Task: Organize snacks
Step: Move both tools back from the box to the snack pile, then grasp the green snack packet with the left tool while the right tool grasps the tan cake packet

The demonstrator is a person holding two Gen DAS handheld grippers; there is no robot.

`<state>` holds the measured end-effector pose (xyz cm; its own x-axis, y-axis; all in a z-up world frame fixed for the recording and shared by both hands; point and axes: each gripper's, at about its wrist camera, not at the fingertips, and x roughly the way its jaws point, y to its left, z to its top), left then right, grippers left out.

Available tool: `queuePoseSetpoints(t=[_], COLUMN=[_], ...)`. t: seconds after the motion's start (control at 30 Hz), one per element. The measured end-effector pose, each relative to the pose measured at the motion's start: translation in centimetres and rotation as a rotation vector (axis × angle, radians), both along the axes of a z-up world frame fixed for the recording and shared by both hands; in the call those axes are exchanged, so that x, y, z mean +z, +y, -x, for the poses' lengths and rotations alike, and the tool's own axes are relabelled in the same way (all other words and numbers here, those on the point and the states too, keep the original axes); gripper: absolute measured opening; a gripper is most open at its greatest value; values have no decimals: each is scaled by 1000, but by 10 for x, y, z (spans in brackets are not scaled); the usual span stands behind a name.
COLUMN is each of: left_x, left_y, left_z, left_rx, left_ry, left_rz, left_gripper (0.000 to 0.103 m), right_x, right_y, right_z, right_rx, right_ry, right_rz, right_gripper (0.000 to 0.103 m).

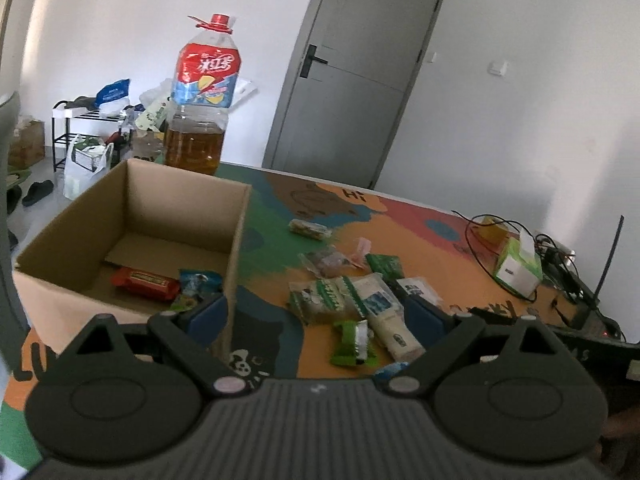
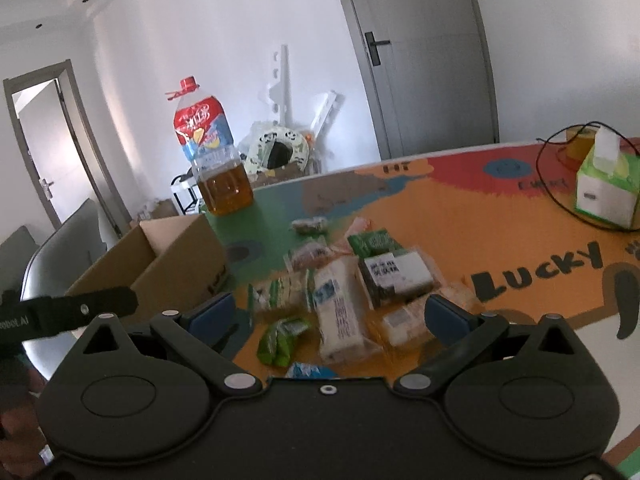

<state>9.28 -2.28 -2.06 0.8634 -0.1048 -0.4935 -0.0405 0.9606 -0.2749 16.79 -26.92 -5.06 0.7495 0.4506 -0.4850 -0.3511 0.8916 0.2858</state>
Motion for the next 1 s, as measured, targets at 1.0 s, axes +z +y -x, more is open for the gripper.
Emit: queuePoseSetpoints(t=[1.0], left_x=[-64], left_y=[-50], left_z=[-80], left_rx=[-51], left_ry=[135], left_rz=[43], left_gripper=[55], right_x=[-51], right_y=[-26], right_z=[-64], right_rx=[-200], right_ry=[160], right_rz=[-15], right_gripper=[83])
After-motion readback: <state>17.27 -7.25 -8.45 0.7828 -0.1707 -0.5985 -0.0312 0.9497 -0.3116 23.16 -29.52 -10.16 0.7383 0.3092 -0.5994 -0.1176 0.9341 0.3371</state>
